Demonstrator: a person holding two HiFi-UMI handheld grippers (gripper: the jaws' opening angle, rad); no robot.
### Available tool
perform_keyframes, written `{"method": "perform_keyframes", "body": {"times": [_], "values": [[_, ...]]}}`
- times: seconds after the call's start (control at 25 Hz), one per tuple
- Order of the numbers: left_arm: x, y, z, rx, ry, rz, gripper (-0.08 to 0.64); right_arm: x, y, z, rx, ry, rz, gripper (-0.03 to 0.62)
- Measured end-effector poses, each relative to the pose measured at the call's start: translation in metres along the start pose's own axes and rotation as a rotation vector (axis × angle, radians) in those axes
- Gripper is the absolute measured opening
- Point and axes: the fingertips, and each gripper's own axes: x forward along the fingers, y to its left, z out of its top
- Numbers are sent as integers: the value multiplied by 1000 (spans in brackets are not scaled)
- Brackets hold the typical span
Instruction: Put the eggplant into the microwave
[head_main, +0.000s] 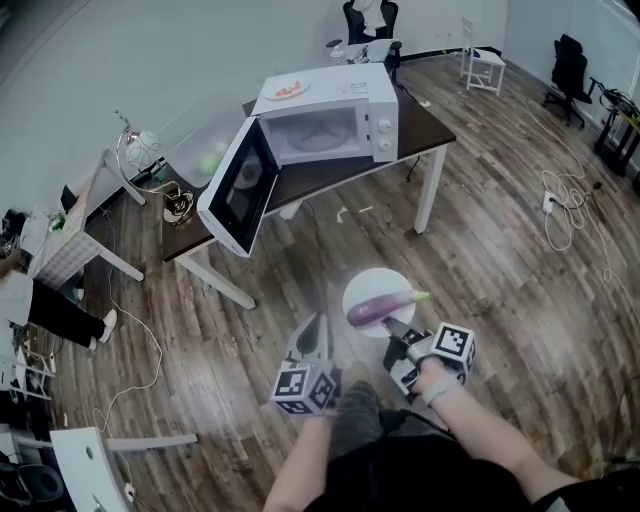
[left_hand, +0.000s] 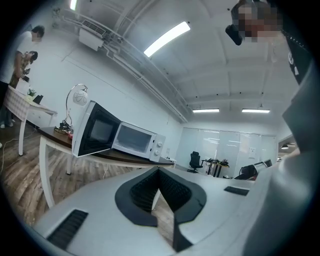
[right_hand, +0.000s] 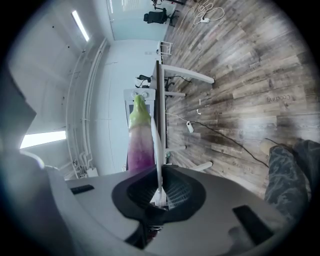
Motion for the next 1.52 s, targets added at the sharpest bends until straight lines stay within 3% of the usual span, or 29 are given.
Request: {"method": "perform_keyframes", "body": {"times": [0.92,1.52], "values": [[139,89,51,10,4,-63,0,143,48,62,-16,-40,30,17],[165,124,51,-25,19,-85,0,187,55,72,-14,-61,22,17]]}}
